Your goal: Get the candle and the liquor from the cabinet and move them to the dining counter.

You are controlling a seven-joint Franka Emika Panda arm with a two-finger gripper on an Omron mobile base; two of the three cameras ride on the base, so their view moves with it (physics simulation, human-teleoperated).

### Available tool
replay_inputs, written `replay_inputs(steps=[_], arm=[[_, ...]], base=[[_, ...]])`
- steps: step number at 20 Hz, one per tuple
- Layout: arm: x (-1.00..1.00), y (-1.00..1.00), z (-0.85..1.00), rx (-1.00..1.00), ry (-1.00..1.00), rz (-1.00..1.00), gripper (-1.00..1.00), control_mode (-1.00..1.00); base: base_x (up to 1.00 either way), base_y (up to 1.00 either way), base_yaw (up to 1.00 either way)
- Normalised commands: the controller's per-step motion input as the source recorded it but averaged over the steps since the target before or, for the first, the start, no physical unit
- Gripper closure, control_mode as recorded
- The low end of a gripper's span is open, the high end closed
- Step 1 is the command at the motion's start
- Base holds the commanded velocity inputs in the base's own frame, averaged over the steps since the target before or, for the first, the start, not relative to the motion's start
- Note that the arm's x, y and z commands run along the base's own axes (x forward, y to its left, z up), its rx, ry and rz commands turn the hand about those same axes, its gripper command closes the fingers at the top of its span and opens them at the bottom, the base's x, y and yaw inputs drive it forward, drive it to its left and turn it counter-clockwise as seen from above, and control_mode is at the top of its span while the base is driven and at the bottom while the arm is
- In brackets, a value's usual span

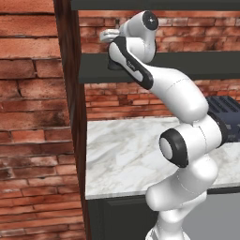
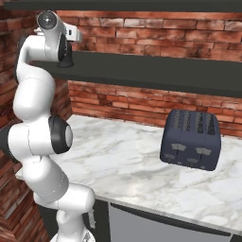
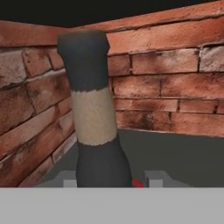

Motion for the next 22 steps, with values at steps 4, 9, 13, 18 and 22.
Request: replay_inputs(steps=[4,9,13,18,22], arm=[[-0.05,0.00,-0.05,0.01,-0.04,0.00,1.00,-1.00],[-0.62,0.00,-0.05,0.01,-0.13,0.00,1.00,-1.00],[-0.78,0.00,-0.01,0.02,-0.11,0.00,1.00,-1.00],[-0.77,0.00,0.00,0.00,-0.08,0.00,1.00,-1.00],[-0.76,-0.06,0.11,0.01,-0.06,0.00,1.00,-1.00]], base=[[0.00,0.00,0.00],[0.00,0.00,0.00],[0.00,0.00,0.00],[0.00,0.00,0.00],[0.00,0.00,0.00]])
